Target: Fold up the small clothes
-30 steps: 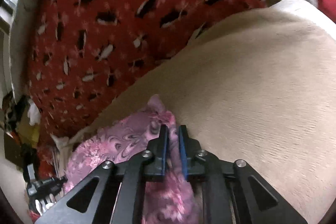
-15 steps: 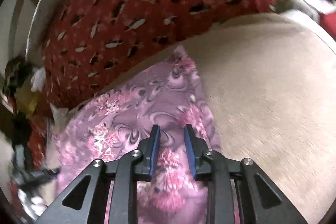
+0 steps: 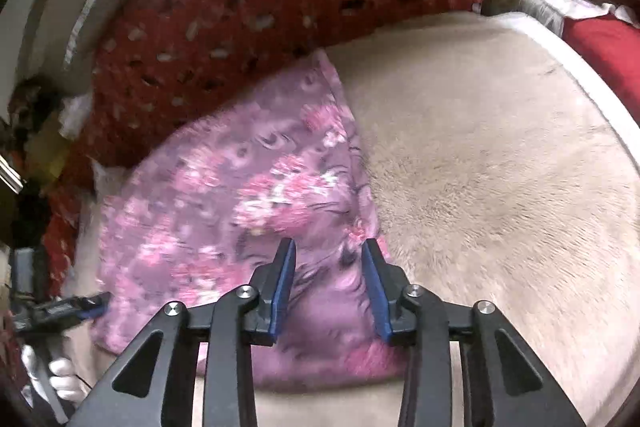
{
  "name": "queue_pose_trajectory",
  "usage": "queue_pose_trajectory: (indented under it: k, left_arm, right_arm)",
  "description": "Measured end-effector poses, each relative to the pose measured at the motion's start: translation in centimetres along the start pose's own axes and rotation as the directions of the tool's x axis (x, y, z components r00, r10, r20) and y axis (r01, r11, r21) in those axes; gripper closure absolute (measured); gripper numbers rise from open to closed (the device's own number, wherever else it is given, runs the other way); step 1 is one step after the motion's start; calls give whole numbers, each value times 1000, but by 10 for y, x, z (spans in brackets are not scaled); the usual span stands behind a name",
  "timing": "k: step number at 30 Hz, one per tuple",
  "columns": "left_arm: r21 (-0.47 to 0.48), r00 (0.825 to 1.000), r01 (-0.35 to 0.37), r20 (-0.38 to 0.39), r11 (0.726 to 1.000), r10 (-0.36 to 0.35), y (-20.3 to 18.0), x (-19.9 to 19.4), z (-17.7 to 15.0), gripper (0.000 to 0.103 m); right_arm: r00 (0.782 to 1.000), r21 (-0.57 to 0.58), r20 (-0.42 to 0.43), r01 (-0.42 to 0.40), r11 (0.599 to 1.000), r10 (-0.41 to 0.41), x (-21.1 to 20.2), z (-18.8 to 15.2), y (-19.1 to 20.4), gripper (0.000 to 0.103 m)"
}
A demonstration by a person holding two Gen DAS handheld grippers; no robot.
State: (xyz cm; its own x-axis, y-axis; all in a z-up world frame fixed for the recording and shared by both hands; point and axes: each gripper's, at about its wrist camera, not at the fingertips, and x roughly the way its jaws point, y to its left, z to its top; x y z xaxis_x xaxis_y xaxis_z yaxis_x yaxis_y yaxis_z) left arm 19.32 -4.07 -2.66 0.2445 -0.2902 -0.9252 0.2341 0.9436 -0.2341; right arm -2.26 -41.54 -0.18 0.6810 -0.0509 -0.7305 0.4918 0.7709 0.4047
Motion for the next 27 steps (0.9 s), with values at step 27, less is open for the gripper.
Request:
queue_pose_trajectory:
  k: [27]
  left_arm:
    - [140,1000,22,-15,990,-20,-22,11,-18,15]
  right_arm:
    - [920,-114,-37,383,917,-389,16,-42,48,59]
